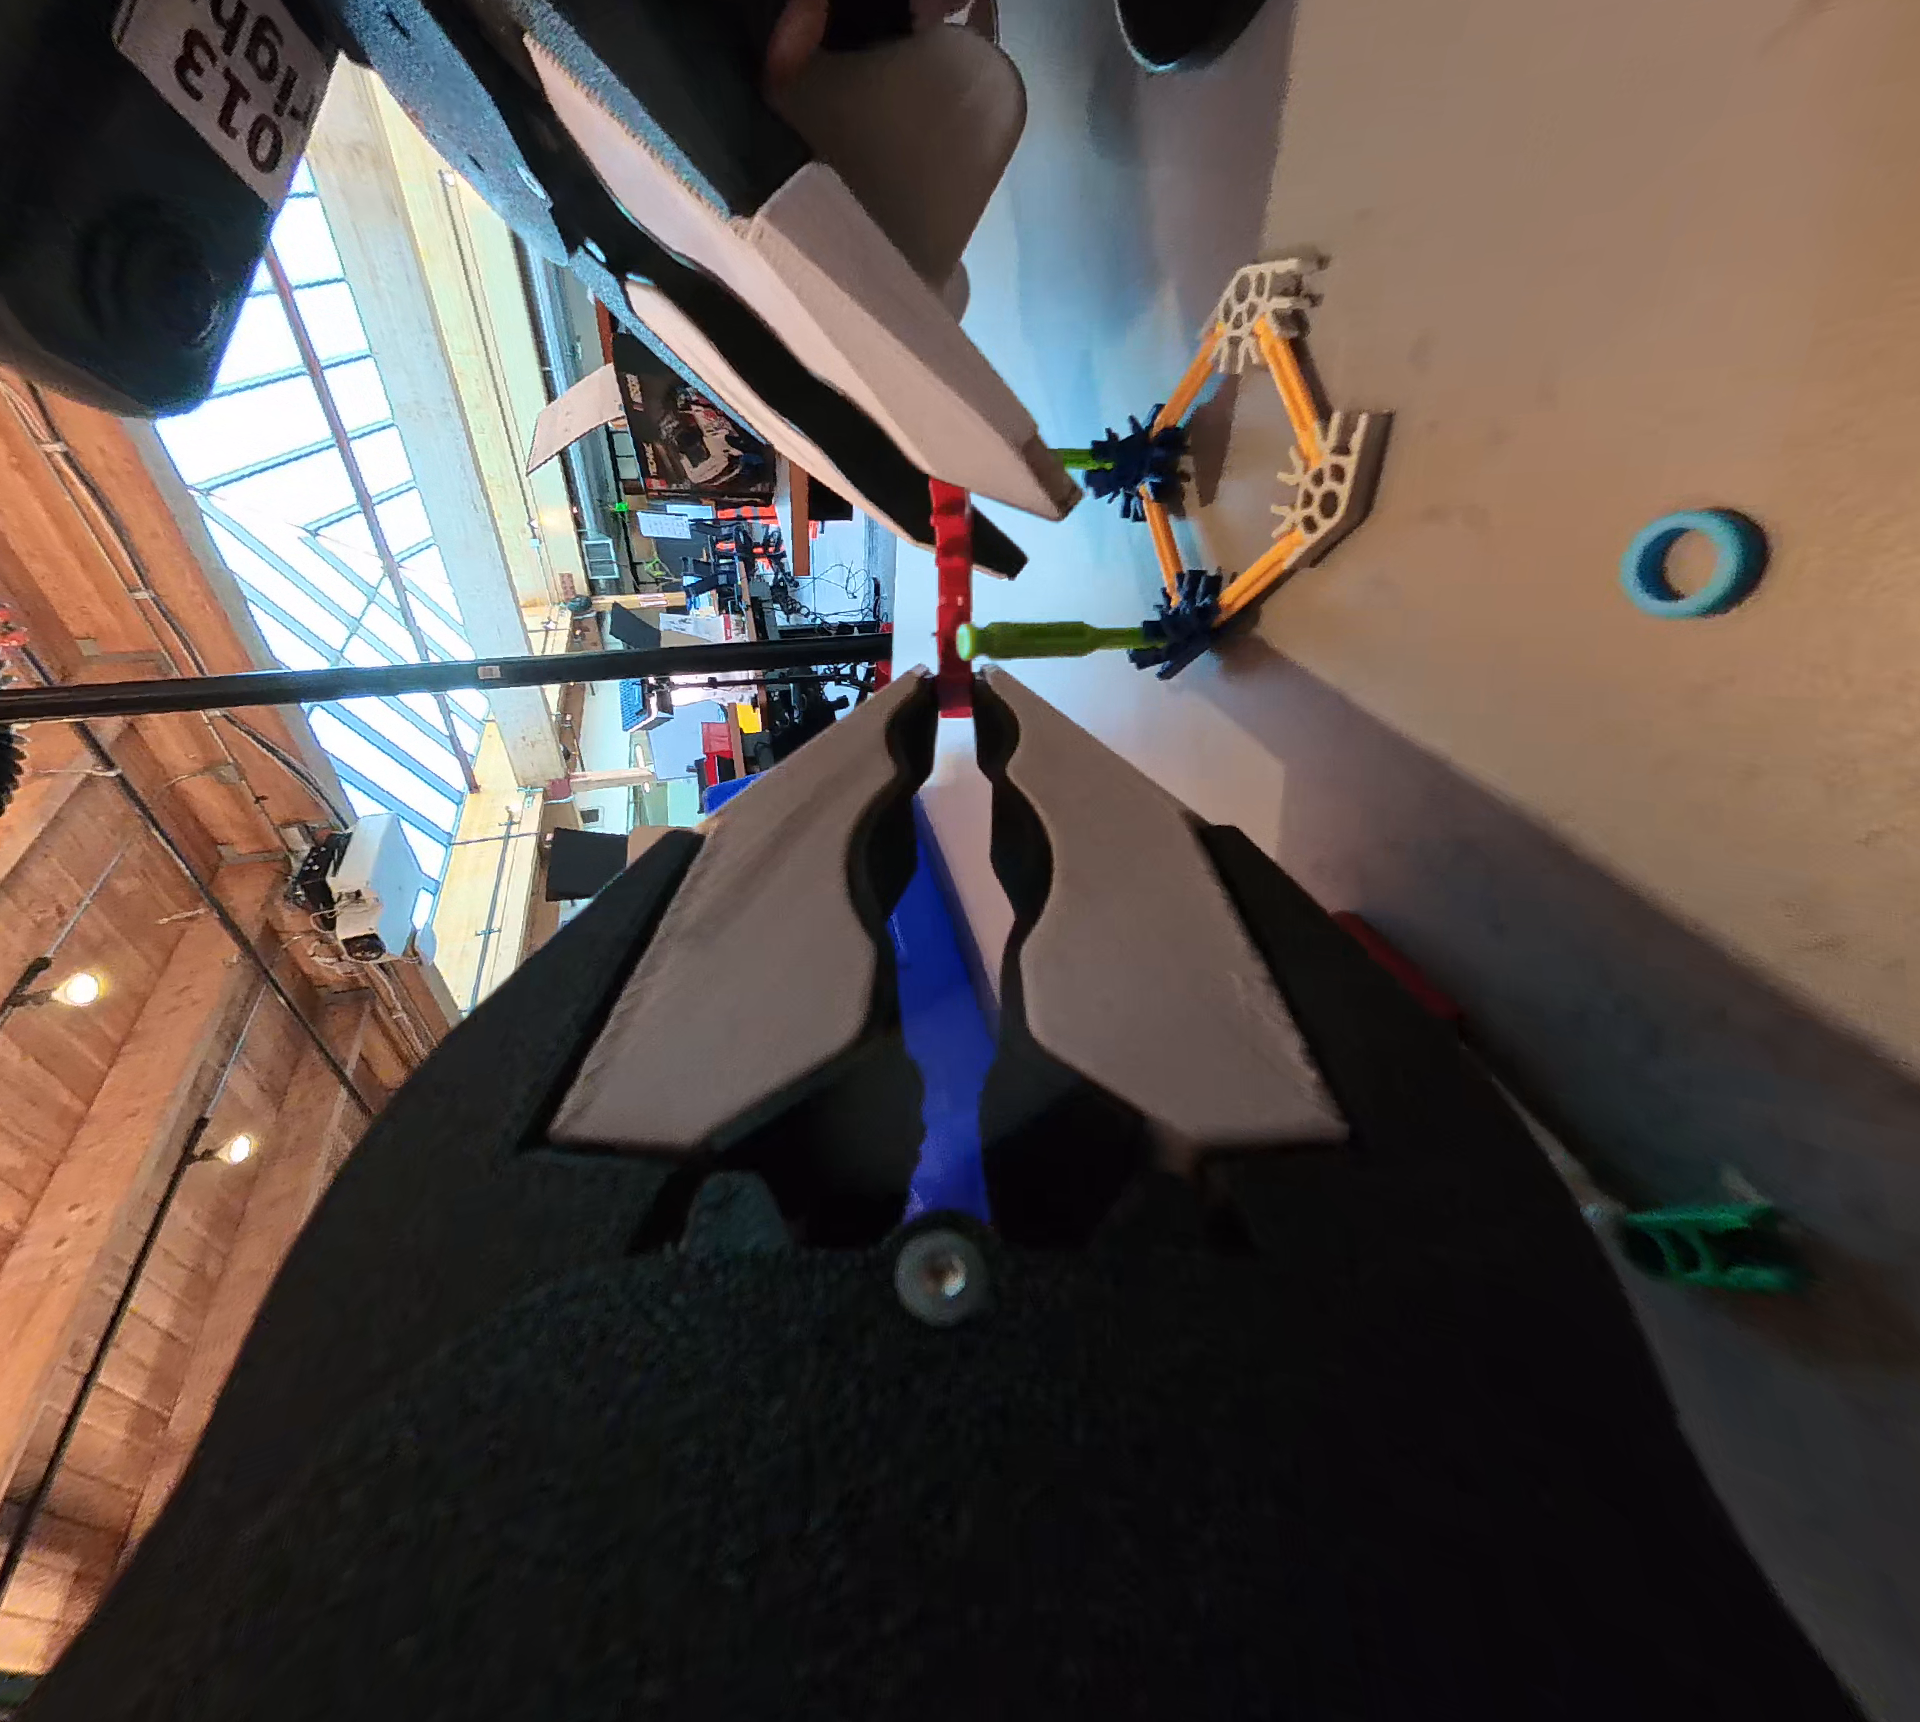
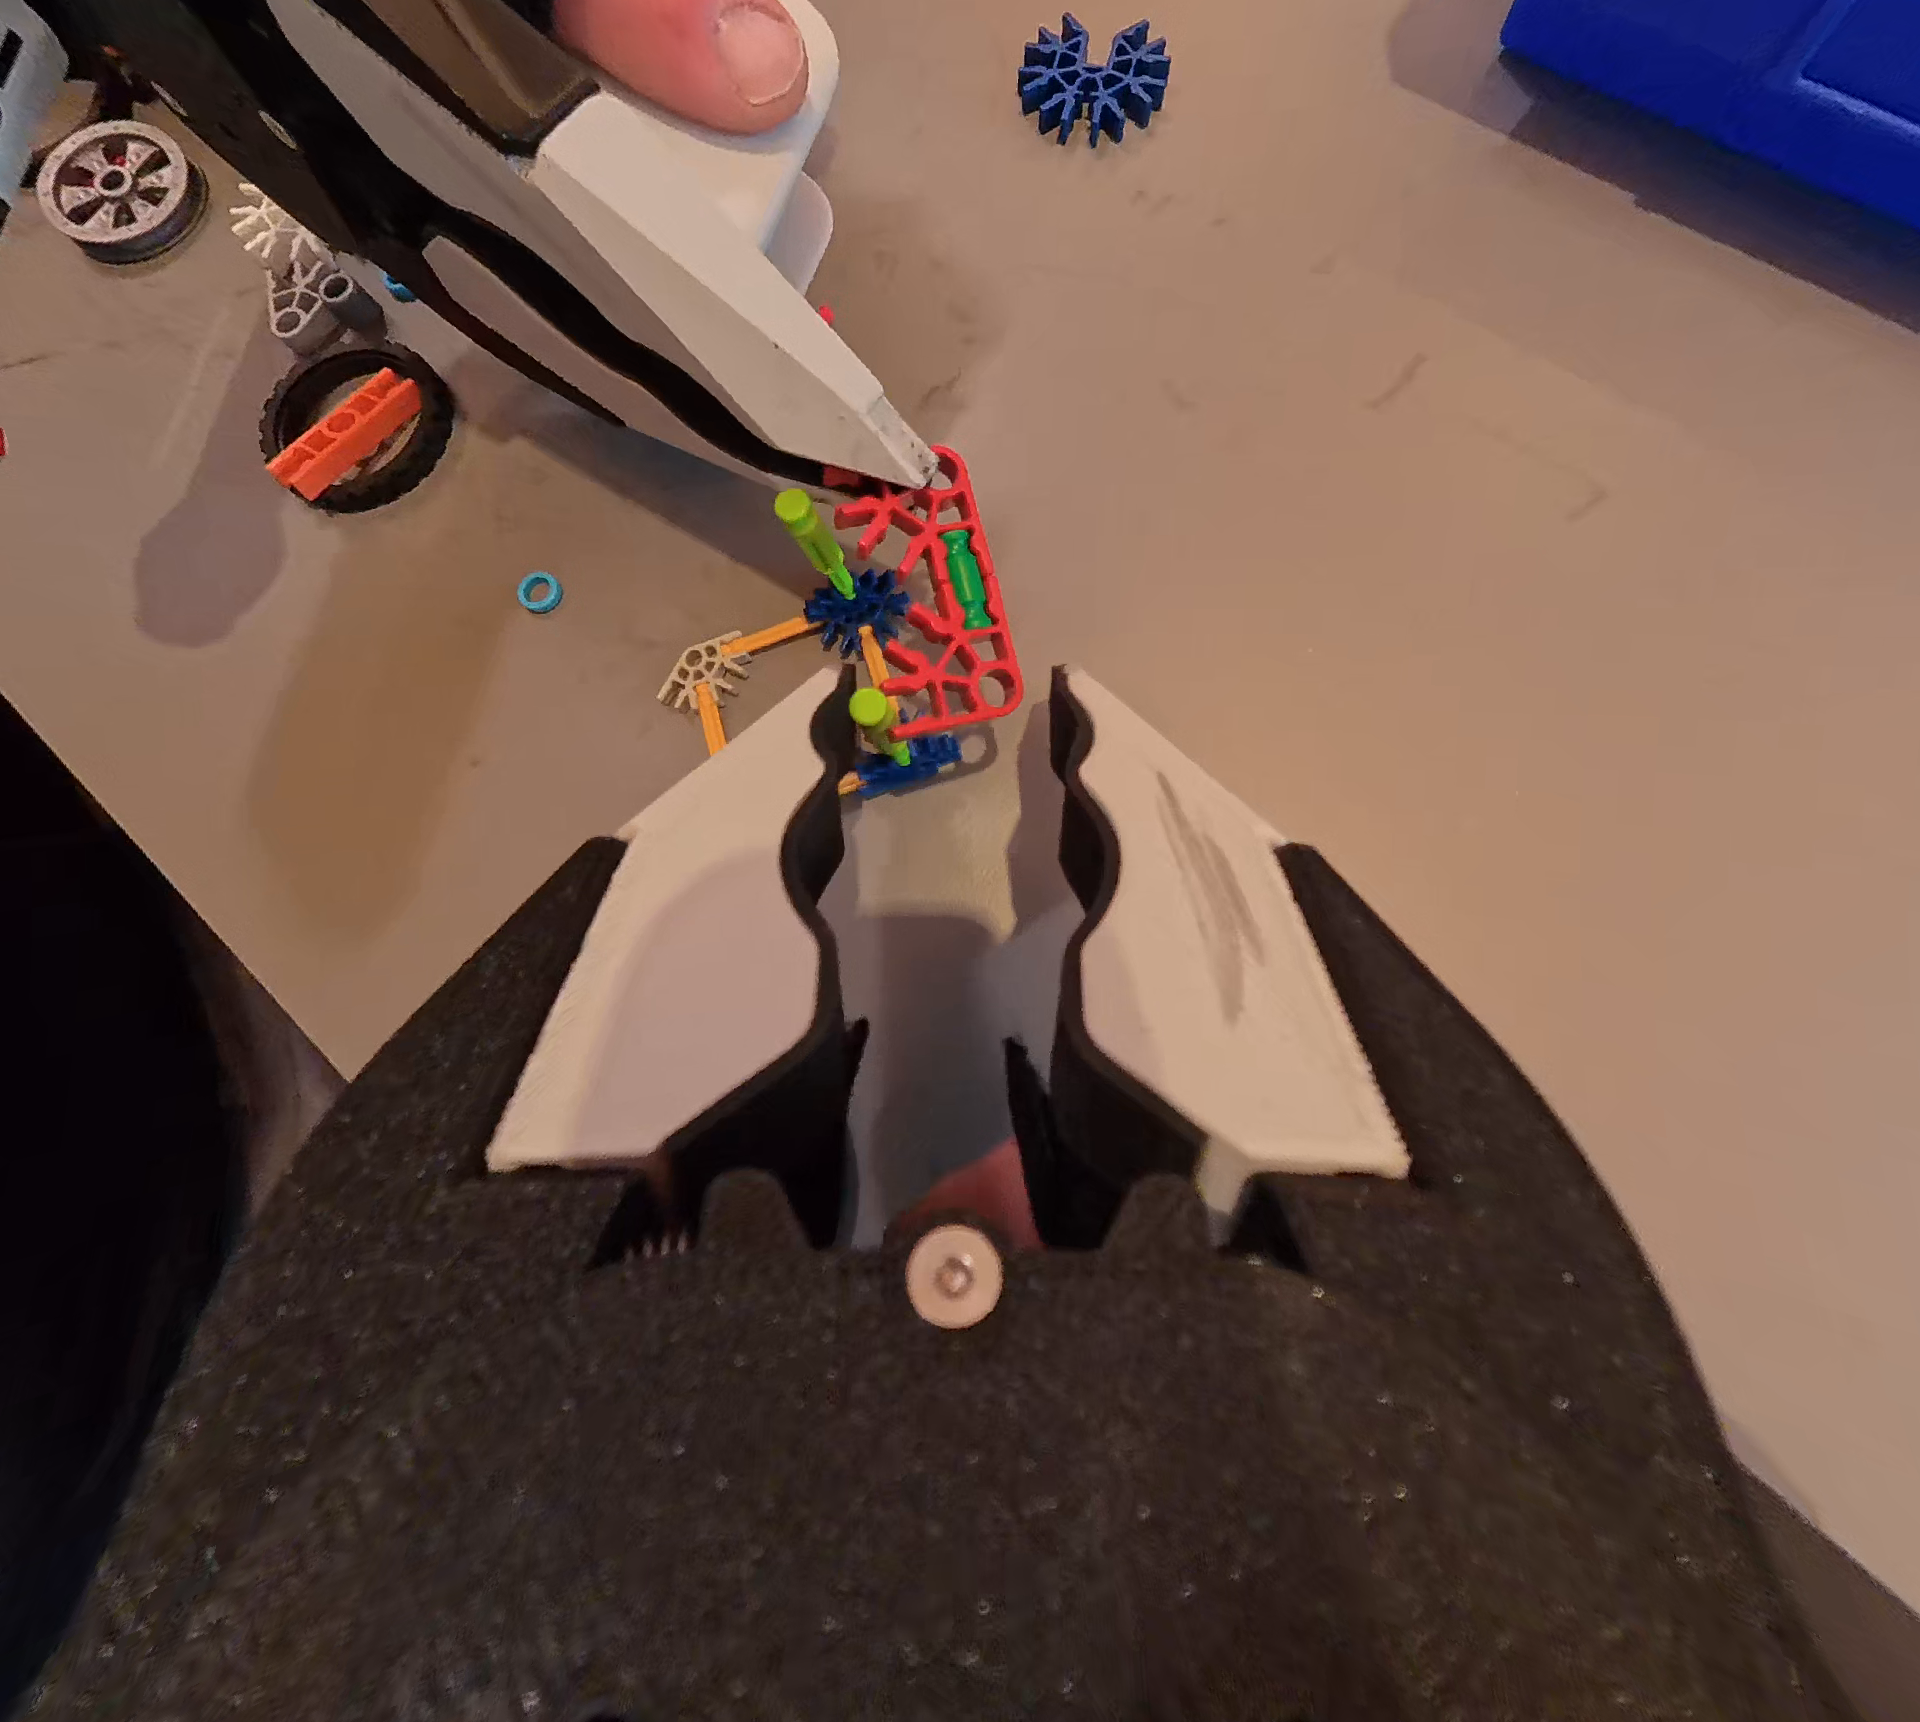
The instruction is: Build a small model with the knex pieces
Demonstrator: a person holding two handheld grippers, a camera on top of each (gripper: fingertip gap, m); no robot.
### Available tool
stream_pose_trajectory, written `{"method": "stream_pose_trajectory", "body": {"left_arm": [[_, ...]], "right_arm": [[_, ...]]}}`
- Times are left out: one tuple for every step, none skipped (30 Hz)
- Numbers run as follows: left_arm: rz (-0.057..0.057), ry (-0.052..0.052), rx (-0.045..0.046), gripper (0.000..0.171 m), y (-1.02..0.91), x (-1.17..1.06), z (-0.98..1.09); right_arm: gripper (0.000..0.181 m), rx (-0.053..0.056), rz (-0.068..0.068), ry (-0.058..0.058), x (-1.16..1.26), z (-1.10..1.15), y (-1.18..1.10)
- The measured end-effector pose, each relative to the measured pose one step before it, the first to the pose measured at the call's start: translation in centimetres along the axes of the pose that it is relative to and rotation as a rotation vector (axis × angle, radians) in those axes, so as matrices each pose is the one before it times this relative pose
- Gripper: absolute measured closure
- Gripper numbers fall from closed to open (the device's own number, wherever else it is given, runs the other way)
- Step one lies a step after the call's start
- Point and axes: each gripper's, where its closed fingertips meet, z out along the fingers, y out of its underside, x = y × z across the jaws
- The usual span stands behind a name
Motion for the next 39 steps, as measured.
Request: {"method": "stream_pose_trajectory", "body": {"left_arm": [[0.0002, -0.0006, 0.00039, 0.169, 0.013, 0.03, 0.003], [0.0038, -0.0057, 0.00052, 0.169, 0.006, -0.054, -0.002], [0.0015, -0.001, -0.00073, 0.169, 0.033, -0.015, -0.006], [-0.0005, 0.0003, 0.00169, 0.169, -0.011, 0.007, -0.024], [0.0015, -0.0019, 0.00266, 0.169, -0.027, -0.003, -0.03], [0.0032, -0.0014, -0.00055, 0.169, 0.006, 0.012, -0.011], [0.0014, 0.0028, -0.00205, 0.168, 0.043, 0.072, 0.015], [0.0014, 0.0015, 0.00265, 0.169, -0.029, 0.052, -0.014], [-0.0014, -0.0005, 0.00187, 0.168, -0.014, 0.002, -0.022], [-0.0041, 0.0027, 0.00111, 0.169, -0.001, 0.031, -0.015], [-0.0078, 0.0026, 0.00476, 0.168, -0.049, 0.008, -0.047], [-0.0097, 0.0015, 0.00357, 0.168, -0.027, -0.06, -0.043], [-0.0078, 0.0002, 0.00205, 0.168, 0.014, -0.067, -0.036], [-0.0034, -0.0016, 0.0023, 0.168, -0.003, -0.058, -0.04], [-0.0004, -0.0022, -0.00243, 0.168, 0.06, -0.035, 0.0], [0.0004, -0.0023, -0.00312, 0.168, 0.087, -0.05, 0.018], [0.0019, -0.0016, 0.0023, 0.168, -0.004, -0.025, -0.028], [0.0057, -0.0011, 0.00419, 0.168, -0.101, 0.007, -0.034], [0.0096, -0.0039, -0.00406, 0.168, 0.021, -0.006, 0.012], [0.002, -0.0017, -0.0016, 0.168, 0.015, 0.005, 0.022], [-0.0063, 0.0012, 0.00152, 0.168, -0.013, 0.008, 0.013], [-0.0068, -0.0011, -0.00242, 0.168, 0.078, -0.061, 0.009], [-0.0116, -0.005, -0.00753, 0.167, 0.221, -0.169, 0.006], [-0.0205, 0.0019, 0.00249, 0.167, 0.115, -0.129, -0.042], [-0.0199, 0.0041, 0.00828, 0.168, 0.002, -0.095, -0.071], [-0.0054, 0.0027, -0.00326, 0.167, 0.103, -0.041, -0.006], [-0.0032, 0.0076, -0.00438, 0.167, 0.107, 0.105, 0.03], [-0.0157, 0.01, 0.00096, 0.165, 0.035, 0.126, 0.011], [-0.0246, 0.0173, 0.00725, 0.162, 0.011, 0.075, -0.077], [-0.0418, 0.0359, 0.0049, 0.158, 0.12, 0.161, -0.118], [-0.0641, 0.0586, -0.00297, 0.15, 0.294, 0.339, -0.11], [-0.0688, 0.0447, -0.00328, 0.142, 0.31, 0.077, -0.18], [-0.0663, 0.042, 0.01479, 0.136, 0.0, 0.024, -0.307], [-0.0801, 0.049, 0.02038, 0.133, -0.181, 0.062, -0.347], [-0.0946, 0.0598, 0.01166, 0.126, -0.154, 0.206, -0.232], [-0.0885, 0.0611, 0.01432, 0.117, -0.268, 0.304, -0.163], [-0.0728, 0.041, 0.02726, 0.113, -0.451, 0.194, -0.09], [-0.0634, 0.0371, 0.01787, 0.111, -0.318, 0.271, 0.048], [-0.0476, 0.0295, 0.00772, 0.11, -0.171, 0.287, 0.181]], "right_arm": [[0.148, 0.0041, 0.0015, -0.002, -0.027, -0.022, -0.025], [0.151, 0.0027, -0.0011, 0.0003, -0.017, -0.016, -0.015], [0.152, 0.003, -0.0055, 0.0027, 0.005, -0.033, -0.039], [0.152, 0.0008, -0.0066, 0.002, -0.016, -0.006, -0.005], [0.152, -0.0013, -0.004, 0.0013, -0.026, 0.001, 0.002], [0.152, -0.0014, -0.0035, 0.0038, 0.005, 0.0, -0.011], [0.152, -0.0008, -0.0048, 0.0048, 0.02, -0.003, -0.011], [0.153, -0.0007, -0.004, 0.0026, -0.006, -0.003, 0.0], [0.153, 0.0004, -0.0014, 0.0022, -0.009, 0.004, -0.003], [0.153, 0.0004, -0.0033, 0.0024, -0.024, -0.003, -0.009], [0.153, 0.0002, -0.0088, 0.006, -0.005, -0.018, -0.004], [0.153, 0.0, -0.0091, 0.0093, 0.012, -0.006, -0.028], [0.153, -0.0001, -0.005, 0.0079, 0.015, -0.014, -0.038], [0.153, 0.0003, -0.0032, 0.0077, 0.03, -0.019, -0.052], [0.154, 0.0028, -0.0041, 0.0115, 0.088, -0.023, -0.109], [0.154, 0.0013, -0.0013, 0.0091, 0.057, -0.014, -0.066], [0.154, -0.0049, 0.0016, -0.0009, -0.066, 0.008, 0.043], [0.154, -0.0055, -0.0023, -0.0008, -0.056, 0.001, 0.066], [0.154, -0.0008, -0.0046, 0.0052, 0.014, -0.009, 0.012], [0.155, 0.001, -0.001, 0.0043, 0.029, -0.038, -0.001], [0.157, -0.0001, 0.0021, 0.0008, -0.002, -0.03, 0.029], [0.157, 0.0034, 0.0019, 0.0047, 0.027, -0.056, -0.043], [0.157, 0.0059, 0.0012, 0.0056, 0.017, -0.068, -0.093], [0.157, 0.0019, -0.0025, 0.0003, -0.094, -0.05, -0.041], [0.157, -0.005, -0.0072, 0.0058, -0.032, -0.001, 0.031], [0.157, -0.0078, -0.0054, 0.0113, 0.08, 0.023, 0.056], [0.157, -0.0062, 0.0009, 0.0062, 0.064, 0.02, 0.039], [0.157, -0.0013, 0.0011, 0.001, -0.005, 0.005, -0.01], [0.157, 0.0007, -0.0017, 0.0028, 0.022, -0.012, -0.011], [0.157, -0.0026, -0.0013, 0.0053, 0.062, 0.0, 0.058], [0.157, -0.0029, -0.0007, 0.0044, 0.045, -0.002, 0.076], [0.157, 0.0, -0.0001, 0.0017, -0.005, -0.017, 0.028], [0.157, 0.0009, 0.0003, 0.0004, -0.015, -0.017, 0.009], [0.157, -0.0008, -0.0004, 0.0018, 0.017, -0.007, 0.039], [0.157, -0.0008, -0.0013, 0.002, 0.007, -0.002, 0.019], [0.157, 0.0006, -0.0015, 0.0018, -0.005, 0.008, -0.03], [0.157, 0.0001, -0.0022, 0.0027, -0.009, 0.009, -0.044], [0.157, -0.0018, -0.0035, 0.0033, -0.003, 0.015, -0.023], [0.157, -0.0016, -0.0045, 0.0036, -0.002, 0.016, -0.041]]}}
